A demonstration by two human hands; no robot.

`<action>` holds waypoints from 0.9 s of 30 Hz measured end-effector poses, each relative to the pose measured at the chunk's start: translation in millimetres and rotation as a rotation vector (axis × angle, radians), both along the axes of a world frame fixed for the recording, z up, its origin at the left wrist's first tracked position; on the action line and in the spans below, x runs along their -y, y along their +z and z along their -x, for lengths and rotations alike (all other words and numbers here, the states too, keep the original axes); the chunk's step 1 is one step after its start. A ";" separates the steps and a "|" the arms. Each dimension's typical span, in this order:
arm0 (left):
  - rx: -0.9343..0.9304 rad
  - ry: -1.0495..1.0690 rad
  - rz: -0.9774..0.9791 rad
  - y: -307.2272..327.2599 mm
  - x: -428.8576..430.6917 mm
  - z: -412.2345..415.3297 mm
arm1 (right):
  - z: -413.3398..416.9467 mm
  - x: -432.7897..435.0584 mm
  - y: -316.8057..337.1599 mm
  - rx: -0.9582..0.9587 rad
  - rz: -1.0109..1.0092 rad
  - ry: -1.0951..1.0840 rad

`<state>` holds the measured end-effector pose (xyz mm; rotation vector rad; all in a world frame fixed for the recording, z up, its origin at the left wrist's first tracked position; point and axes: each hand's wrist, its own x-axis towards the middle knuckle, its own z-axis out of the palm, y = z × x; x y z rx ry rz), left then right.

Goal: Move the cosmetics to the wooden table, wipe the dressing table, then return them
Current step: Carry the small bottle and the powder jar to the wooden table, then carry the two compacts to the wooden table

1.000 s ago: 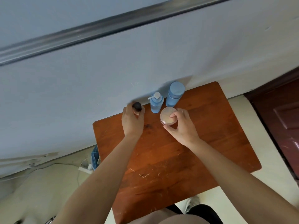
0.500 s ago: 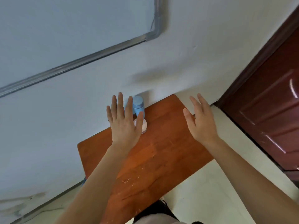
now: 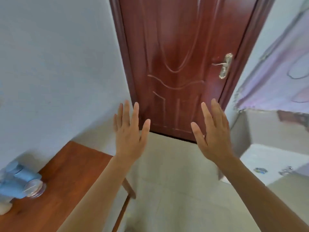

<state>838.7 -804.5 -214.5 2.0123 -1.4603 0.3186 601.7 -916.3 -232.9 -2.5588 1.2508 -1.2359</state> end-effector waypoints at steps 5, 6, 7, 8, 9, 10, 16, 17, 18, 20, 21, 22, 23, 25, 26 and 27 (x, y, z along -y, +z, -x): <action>-0.001 -0.301 -0.012 8.9 78.4 151.3 | 161.1 18.9 4.6 0.080 -0.043 -0.256; 0.012 -0.356 -0.019 8.7 93.8 176.3 | 186.4 24.3 2.9 0.088 -0.036 -0.290; 0.026 -0.409 -0.027 7.3 109.5 199.7 | 210.0 30.2 -0.1 0.097 -0.037 -0.324; 0.039 -0.460 -0.032 5.0 125.5 221.7 | 231.4 36.3 -4.3 0.104 -0.042 -0.360; 0.051 -0.506 -0.037 1.9 141.6 241.9 | 250.5 42.6 -9.4 0.110 -0.048 -0.397; 0.062 -0.547 -0.042 -2.0 158.0 260.8 | 268.0 48.9 -14.8 0.115 -0.058 -0.433; 0.034 -0.751 -0.070 -28.8 273.5 365.7 | 363.5 114.9 -35.1 0.010 -0.094 -0.551; 0.016 -0.779 -0.078 -30.6 294.4 382.9 | 379.7 131.0 -34.0 -0.012 -0.104 -0.578; -0.005 -0.810 -0.085 -31.1 315.5 399.7 | 395.1 147.9 -31.5 -0.022 -0.114 -0.615; -0.032 -0.880 -0.097 -30.8 356.4 430.6 | 423.3 180.3 -25.7 -0.043 -0.130 -0.681; -0.034 -0.916 -0.097 -29.6 376.5 445.0 | 436.7 195.3 -22.9 -0.059 -0.138 -0.703; -0.032 -0.949 -0.094 -27.0 396.9 459.8 | 450.6 210.0 -19.6 -0.076 -0.142 -0.723; -0.033 -0.976 -0.097 -23.8 416.9 474.9 | 464.6 224.5 -16.4 -0.087 -0.145 -0.745; -0.050 -1.008 -0.126 -20.0 451.0 503.8 | 492.1 248.9 -15.0 -0.084 -0.160 -0.797; -0.053 -1.020 -0.140 -20.0 465.1 517.0 | 504.3 258.0 -16.9 -0.079 -0.173 -0.822; -0.050 -1.034 -0.149 -21.6 478.1 529.1 | 515.7 265.8 -20.4 -0.074 -0.186 -0.840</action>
